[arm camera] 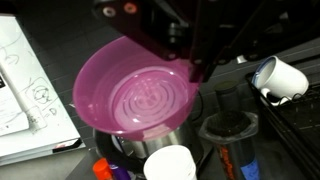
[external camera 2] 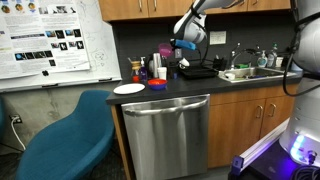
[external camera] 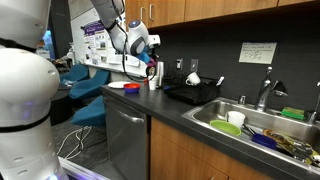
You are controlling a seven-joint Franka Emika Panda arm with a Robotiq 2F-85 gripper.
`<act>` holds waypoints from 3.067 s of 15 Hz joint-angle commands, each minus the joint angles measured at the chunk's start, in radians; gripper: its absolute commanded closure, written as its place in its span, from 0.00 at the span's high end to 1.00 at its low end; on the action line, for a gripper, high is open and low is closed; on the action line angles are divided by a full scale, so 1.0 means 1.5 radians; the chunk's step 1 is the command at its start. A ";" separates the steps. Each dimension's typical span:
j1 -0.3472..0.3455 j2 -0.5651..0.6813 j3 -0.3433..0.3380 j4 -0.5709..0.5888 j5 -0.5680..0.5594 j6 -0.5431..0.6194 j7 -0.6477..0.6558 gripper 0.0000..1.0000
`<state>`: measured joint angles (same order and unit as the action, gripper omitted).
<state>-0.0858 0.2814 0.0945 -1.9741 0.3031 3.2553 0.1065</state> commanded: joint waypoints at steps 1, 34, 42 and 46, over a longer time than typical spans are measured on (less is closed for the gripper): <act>0.056 -0.007 -0.095 -0.048 -0.002 0.068 0.005 0.01; 0.574 0.206 -0.752 -0.061 0.131 0.000 -0.011 0.01; 0.653 0.298 -0.836 -0.067 0.128 -0.037 -0.003 0.01; 0.657 0.326 -0.851 -0.068 0.125 -0.062 0.009 0.01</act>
<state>0.8775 0.7239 -1.1398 -2.0817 0.4821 3.2020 0.1001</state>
